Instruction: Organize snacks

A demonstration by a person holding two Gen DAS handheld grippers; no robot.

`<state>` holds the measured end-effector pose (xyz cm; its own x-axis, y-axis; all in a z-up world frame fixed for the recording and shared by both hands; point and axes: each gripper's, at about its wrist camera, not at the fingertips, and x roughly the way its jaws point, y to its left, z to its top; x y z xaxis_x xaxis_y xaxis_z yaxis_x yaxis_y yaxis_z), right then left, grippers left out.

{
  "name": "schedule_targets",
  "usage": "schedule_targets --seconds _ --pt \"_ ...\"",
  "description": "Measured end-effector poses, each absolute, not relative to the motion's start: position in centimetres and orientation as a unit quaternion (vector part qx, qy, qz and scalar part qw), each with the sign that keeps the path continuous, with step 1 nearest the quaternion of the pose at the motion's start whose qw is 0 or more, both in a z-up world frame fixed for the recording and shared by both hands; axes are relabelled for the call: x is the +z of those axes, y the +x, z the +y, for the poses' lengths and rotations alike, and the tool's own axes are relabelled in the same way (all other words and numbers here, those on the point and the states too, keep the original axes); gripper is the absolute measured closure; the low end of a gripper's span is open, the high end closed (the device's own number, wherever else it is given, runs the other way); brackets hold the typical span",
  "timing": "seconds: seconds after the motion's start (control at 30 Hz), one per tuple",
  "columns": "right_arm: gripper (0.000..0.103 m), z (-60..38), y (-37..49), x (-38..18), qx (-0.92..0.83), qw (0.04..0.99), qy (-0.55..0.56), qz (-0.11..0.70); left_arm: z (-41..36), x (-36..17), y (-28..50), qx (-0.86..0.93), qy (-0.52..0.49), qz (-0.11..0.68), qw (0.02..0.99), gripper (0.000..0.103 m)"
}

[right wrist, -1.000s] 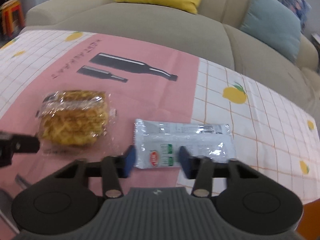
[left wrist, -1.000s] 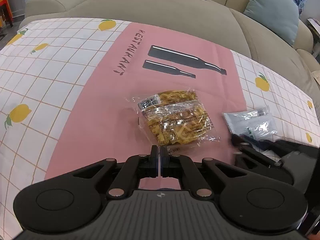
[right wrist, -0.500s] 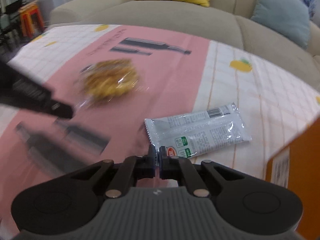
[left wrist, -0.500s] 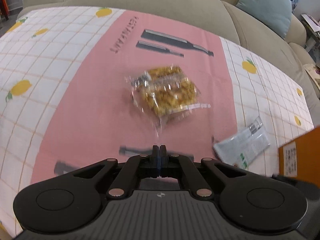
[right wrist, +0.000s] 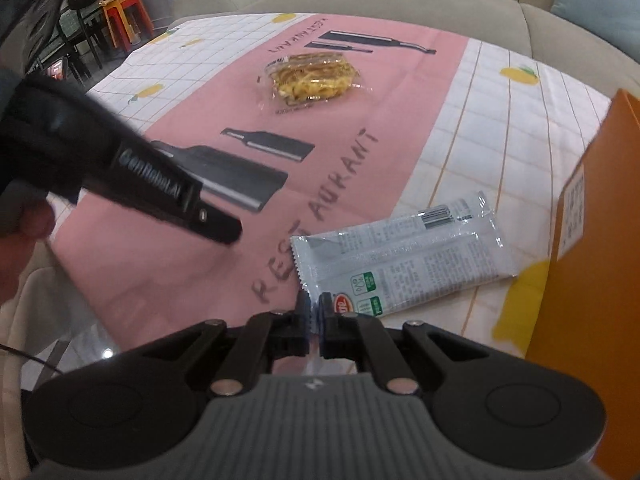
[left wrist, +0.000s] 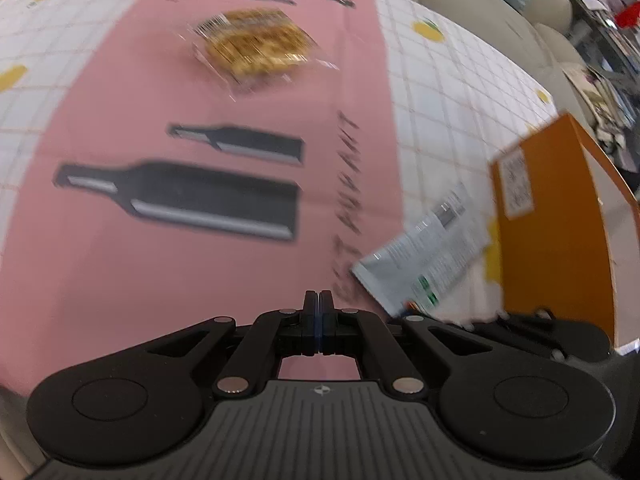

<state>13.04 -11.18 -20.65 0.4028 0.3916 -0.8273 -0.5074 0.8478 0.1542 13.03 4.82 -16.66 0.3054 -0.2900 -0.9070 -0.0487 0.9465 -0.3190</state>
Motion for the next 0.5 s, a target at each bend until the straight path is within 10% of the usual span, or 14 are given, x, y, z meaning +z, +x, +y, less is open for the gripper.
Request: schedule_targets --seconds 0.03,0.3,0.5 --pt "0.103 -11.3 12.8 -20.6 0.267 0.835 -0.059 0.478 4.6 -16.7 12.7 -0.083 -0.144 0.586 0.793 0.103" --pt "0.094 -12.4 11.7 -19.6 0.219 0.85 -0.029 0.479 4.8 -14.9 11.3 -0.108 -0.111 0.554 0.818 0.08" --pt "0.056 -12.8 11.7 -18.4 0.169 0.872 0.004 0.46 6.1 -13.7 12.4 -0.097 -0.083 0.519 0.845 0.061"
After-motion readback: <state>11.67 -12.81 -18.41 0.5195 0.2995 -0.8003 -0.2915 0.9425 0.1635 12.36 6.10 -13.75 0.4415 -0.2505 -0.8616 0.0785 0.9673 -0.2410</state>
